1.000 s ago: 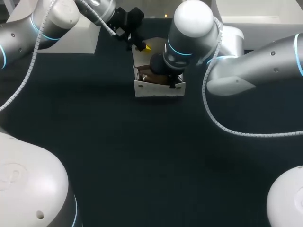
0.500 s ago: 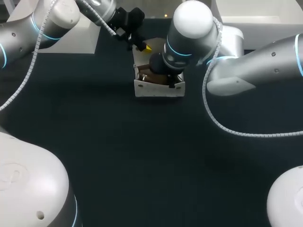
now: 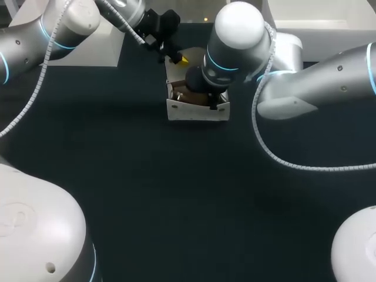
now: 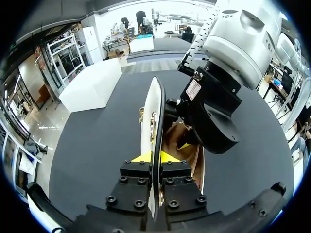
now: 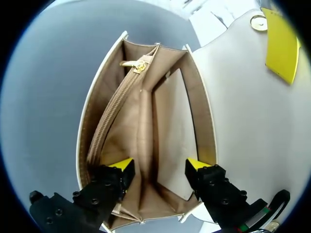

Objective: Pick up the bag, open it, inspect its contents, close it, and place it on the opposite side

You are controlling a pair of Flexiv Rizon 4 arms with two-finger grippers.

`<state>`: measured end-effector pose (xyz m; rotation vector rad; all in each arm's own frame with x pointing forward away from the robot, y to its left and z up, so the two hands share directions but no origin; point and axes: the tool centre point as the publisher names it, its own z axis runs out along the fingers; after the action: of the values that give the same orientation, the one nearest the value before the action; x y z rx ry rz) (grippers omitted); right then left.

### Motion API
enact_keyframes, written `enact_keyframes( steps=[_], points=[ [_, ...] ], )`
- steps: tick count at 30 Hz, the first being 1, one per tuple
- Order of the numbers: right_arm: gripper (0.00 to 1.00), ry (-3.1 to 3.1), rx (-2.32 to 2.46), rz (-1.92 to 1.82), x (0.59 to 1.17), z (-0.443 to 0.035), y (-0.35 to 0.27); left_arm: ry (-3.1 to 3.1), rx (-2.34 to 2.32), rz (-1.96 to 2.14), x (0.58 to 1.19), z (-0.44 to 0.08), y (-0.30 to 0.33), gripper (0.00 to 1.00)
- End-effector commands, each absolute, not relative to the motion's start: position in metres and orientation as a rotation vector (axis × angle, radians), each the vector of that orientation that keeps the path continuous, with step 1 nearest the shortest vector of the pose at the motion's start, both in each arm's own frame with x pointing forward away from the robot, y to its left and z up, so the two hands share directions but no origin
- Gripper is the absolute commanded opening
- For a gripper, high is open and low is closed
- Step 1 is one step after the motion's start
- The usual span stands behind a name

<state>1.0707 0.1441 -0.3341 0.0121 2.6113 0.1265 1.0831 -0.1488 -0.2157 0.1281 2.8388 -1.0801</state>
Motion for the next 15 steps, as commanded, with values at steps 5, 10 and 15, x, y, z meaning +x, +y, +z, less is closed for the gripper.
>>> enact_keyframes(
  steps=[5,10,15],
  points=[
    [0.40,2.543,0.036,0.134,1.070,-0.319,0.144,2.840,0.121,-1.072,1.084,-0.218,-0.151,0.00],
    [0.31,2.472,0.043,0.121,1.067,-0.300,0.145,2.842,0.118,-1.073,1.084,-0.217,-0.150,0.00],
    [0.36,2.404,0.054,0.106,1.064,-0.283,0.146,2.857,0.101,-1.050,1.086,-0.224,-0.150,0.00]
  ],
)
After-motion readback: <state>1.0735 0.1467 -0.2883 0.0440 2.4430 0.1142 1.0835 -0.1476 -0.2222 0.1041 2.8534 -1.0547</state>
